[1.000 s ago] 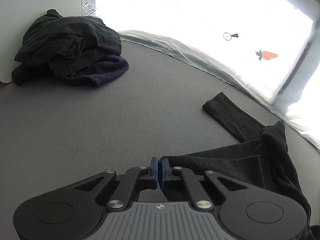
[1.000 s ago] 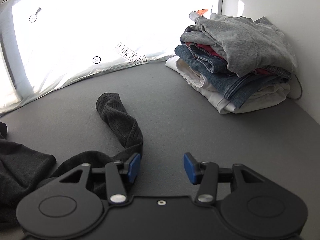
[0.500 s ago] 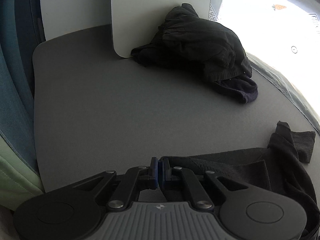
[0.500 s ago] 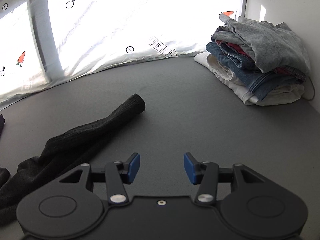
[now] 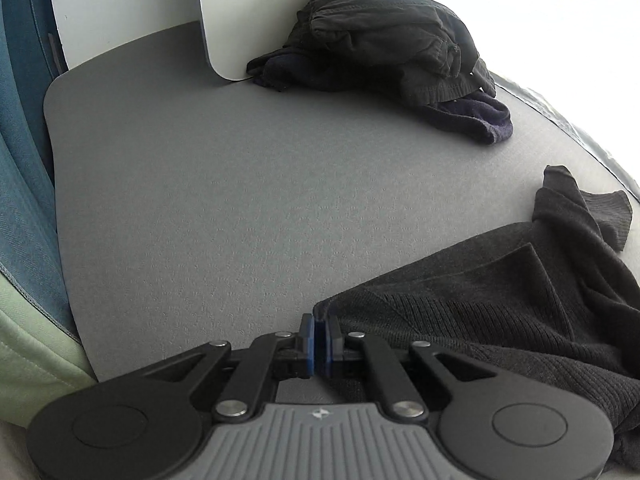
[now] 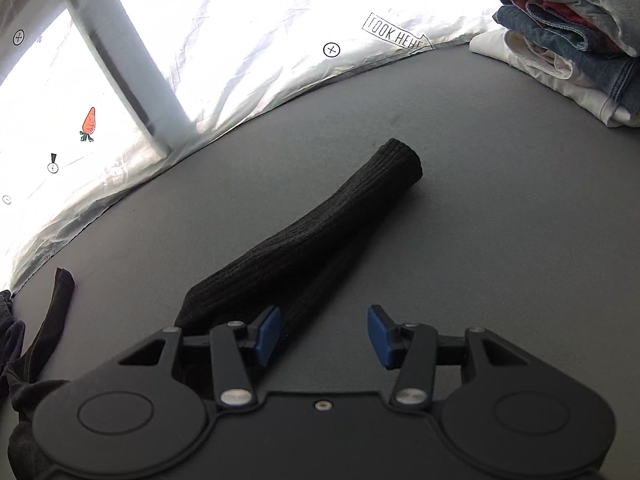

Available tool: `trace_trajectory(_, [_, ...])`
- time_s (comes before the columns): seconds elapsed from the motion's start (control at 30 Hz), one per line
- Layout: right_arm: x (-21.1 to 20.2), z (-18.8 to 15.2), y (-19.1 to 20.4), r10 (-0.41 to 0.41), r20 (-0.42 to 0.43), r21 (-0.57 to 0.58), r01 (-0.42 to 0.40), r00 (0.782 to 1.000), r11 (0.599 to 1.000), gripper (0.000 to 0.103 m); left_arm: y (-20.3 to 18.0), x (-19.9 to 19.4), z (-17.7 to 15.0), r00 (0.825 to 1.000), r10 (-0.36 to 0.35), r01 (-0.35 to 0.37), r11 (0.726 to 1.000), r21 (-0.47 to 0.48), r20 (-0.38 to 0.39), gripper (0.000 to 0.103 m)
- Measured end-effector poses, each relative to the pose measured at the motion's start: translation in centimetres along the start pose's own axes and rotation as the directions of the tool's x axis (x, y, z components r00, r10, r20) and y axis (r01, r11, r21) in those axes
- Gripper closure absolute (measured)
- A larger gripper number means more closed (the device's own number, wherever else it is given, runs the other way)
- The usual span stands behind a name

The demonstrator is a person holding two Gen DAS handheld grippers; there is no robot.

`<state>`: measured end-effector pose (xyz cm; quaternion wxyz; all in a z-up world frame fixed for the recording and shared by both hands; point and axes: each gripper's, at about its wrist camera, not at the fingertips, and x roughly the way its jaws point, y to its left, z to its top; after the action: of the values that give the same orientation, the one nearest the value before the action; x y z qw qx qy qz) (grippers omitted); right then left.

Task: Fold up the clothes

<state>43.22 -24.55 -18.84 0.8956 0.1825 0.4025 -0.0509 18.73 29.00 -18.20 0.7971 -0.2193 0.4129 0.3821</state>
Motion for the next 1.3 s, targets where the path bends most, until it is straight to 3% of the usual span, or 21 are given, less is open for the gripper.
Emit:
trace_trajectory(0.23, [3.0,1.1,1.6,-0.076,-0.019,-0.042,0.075,0.997,0.996,0.063,0.2,0.6,0.1,1.0,-0.01,0.01,1.0,-0.011,-0.006,0.094])
trace_trajectory(0.27, [3.2,1.1,1.9,-0.082,-0.02,-0.056,0.081,0.996,0.995,0.069,0.1,0.6,0.0,1.0,-0.008,0.008,1.0,-0.008,-0.004,0.094])
trace_trajectory(0.3, [3.1,1.0,2.0,-0.069,-0.026,-0.062,0.067,0.997,0.996,0.091,0.0,0.6,0.0,1.0,-0.006,0.006,1.0,-0.009,-0.001,0.094])
trace_trajectory(0.33, [3.1,0.9,1.9,-0.053,-0.032,-0.061,0.051,0.998,0.997,0.098,0.0,0.6,0.0,1.0,-0.004,0.004,1.0,-0.01,0.001,0.094])
trace_trajectory(0.53, [-0.4,-0.1,1.2,-0.063,0.06,-0.112,0.07,0.996,0.991,0.1,-0.1,0.5,-0.1,1.0,0.003,-0.003,1.0,-0.012,0.007,0.094])
trace_trajectory(0.7, [-5.9,-0.5,-1.1,-0.104,0.176,-0.117,0.126,0.979,0.985,0.1,-0.2,0.4,-0.1,1.0,0.008,-0.008,1.0,-0.001,0.012,0.092])
trace_trajectory(0.9, [-13.1,-0.1,-4.7,-0.181,0.326,-0.07,0.214,0.928,0.974,0.101,-0.5,0.2,-0.5,1.0,0.007,-0.008,1.0,0.03,0.014,0.092])
trace_trajectory(1.13, [-15.9,0.2,-7.0,-0.293,0.409,-0.096,0.36,0.864,0.928,0.103,-1.5,-0.1,-1.1,0.999,0.024,-0.027,0.996,0.085,0.03,0.092])
trace_trajectory(1.3, [-14.2,1.4,-10.5,-0.297,0.295,0.018,0.306,0.908,0.952,0.103,-1.7,-0.1,-1.3,0.999,0.033,-0.036,0.996,0.077,0.039,0.092])
